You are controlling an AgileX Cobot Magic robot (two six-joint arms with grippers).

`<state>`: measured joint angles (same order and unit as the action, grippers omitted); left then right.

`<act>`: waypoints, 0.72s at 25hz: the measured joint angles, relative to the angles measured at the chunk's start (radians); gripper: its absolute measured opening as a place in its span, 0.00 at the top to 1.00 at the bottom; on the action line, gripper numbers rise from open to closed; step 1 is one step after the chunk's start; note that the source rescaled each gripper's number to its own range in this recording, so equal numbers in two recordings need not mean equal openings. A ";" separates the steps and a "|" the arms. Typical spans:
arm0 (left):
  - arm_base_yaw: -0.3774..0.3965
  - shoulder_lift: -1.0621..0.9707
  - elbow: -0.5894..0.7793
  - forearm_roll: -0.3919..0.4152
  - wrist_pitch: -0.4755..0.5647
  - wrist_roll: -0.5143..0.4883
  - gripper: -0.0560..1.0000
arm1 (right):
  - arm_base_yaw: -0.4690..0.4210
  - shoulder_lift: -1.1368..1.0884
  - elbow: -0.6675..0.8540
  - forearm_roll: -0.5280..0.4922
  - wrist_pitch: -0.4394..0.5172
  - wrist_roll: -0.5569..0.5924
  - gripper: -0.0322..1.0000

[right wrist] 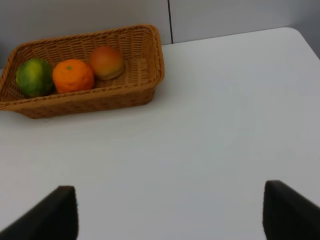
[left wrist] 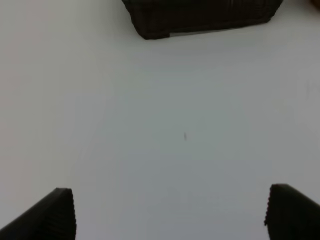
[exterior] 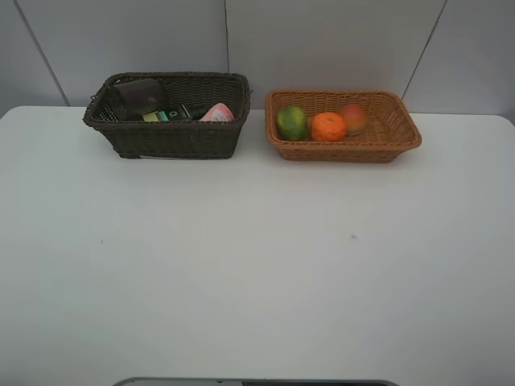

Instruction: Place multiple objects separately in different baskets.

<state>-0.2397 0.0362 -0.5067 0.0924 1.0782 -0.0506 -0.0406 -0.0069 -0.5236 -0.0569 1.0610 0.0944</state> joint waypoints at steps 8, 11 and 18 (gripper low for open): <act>0.000 0.000 0.001 -0.014 -0.015 0.000 0.04 | 0.000 0.000 0.000 0.000 0.000 0.000 0.51; 0.000 0.000 0.001 -0.022 -0.015 0.000 0.04 | 0.000 0.000 0.000 0.000 0.000 0.000 0.51; 0.001 -0.030 0.002 -0.027 -0.017 -0.001 0.04 | 0.000 0.000 0.000 0.000 0.000 0.003 0.51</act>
<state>-0.2388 0.0065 -0.5043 0.0656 1.0616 -0.0516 -0.0406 -0.0069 -0.5236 -0.0569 1.0610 0.0971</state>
